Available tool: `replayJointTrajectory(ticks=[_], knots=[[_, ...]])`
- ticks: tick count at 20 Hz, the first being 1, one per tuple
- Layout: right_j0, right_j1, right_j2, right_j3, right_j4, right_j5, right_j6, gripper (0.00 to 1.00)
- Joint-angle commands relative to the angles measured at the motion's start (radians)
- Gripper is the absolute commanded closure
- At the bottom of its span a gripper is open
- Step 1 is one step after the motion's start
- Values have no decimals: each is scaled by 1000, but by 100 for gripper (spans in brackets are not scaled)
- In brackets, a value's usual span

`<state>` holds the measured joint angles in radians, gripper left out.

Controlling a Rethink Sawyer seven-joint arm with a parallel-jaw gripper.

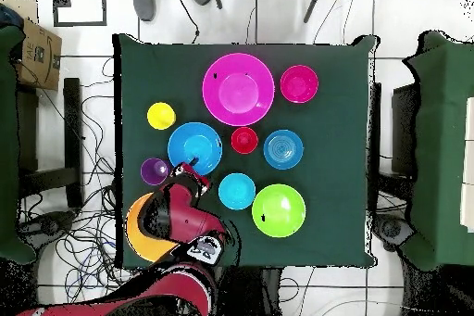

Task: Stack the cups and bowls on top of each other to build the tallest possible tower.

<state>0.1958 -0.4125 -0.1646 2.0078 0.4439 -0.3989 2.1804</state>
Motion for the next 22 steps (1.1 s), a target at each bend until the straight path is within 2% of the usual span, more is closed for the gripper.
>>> replayJointTrajectory(ticks=[1, 5, 6, 7, 11, 22], knots=[[7, 8, 72, -80, 25, 124, 114, 0], [10, 10, 72, -77, 30, 131, 121, 0], [-3, 10, 83, -77, 9, 128, 120, 0], [-17, 10, 94, -77, -11, 125, 119, 100], [-17, 16, 86, -86, -44, 79, 107, 100], [-22, 23, 96, -77, -55, 55, 130, 100]])
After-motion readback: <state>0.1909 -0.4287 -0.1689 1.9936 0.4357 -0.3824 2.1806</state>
